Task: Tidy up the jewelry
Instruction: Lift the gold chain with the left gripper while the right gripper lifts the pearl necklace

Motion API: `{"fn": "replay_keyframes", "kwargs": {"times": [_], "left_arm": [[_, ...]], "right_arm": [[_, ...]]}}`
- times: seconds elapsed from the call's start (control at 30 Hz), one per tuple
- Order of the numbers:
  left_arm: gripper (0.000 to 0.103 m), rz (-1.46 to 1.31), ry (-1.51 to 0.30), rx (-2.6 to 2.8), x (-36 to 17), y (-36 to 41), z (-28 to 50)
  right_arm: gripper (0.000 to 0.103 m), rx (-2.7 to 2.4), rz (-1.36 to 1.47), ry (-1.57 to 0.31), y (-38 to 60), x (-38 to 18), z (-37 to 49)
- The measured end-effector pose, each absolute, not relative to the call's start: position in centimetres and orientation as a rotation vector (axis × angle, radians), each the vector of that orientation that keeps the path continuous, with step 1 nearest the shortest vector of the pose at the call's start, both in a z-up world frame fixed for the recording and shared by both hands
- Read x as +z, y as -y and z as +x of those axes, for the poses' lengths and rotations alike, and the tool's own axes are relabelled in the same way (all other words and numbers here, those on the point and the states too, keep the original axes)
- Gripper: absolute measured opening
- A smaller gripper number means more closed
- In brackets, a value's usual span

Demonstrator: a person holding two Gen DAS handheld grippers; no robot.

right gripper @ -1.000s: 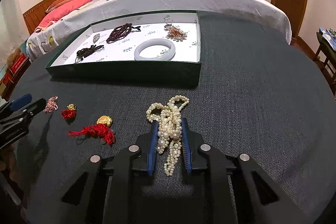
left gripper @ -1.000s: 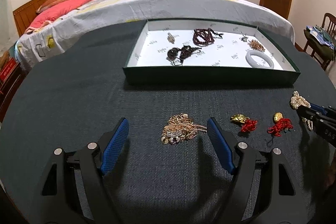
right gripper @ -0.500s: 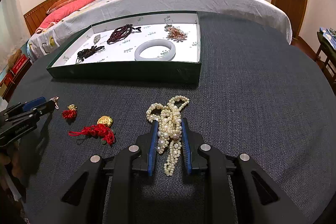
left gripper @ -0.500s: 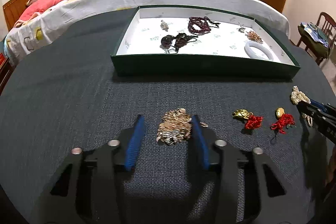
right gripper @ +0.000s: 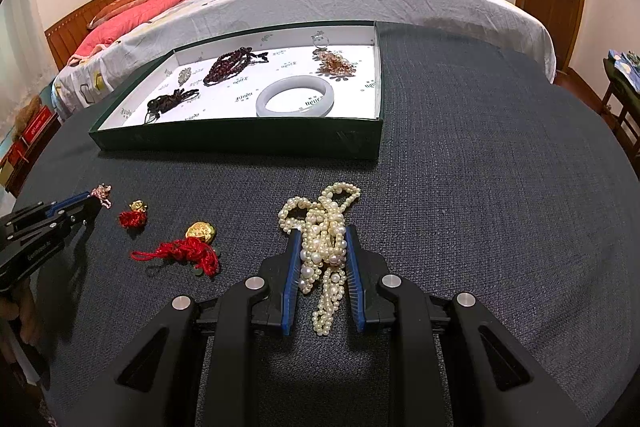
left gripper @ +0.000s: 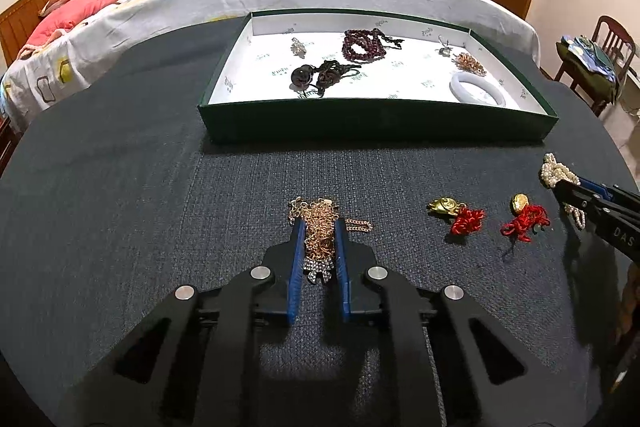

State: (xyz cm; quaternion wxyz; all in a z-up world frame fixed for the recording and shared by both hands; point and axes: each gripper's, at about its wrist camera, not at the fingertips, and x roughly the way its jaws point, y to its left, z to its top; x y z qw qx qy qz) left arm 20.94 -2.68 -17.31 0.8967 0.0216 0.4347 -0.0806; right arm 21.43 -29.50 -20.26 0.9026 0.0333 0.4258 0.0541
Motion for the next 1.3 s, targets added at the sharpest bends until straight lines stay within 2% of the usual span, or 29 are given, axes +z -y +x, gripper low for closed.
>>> {"fn": "replay_keyframes", "kwargs": {"times": [0.6, 1.3], "left_arm": [[0.014, 0.032, -0.838, -0.157, -15.0, 2.5, 20.0], [0.014, 0.001, -0.68, -0.21, -8.3, 3.6, 19.0]], "right_arm": [[0.022, 0.116, 0.087, -0.845, 28.9, -19.4, 20.4], [0.022, 0.151, 0.112, -0.677, 28.1, -12.1, 19.5]]}}
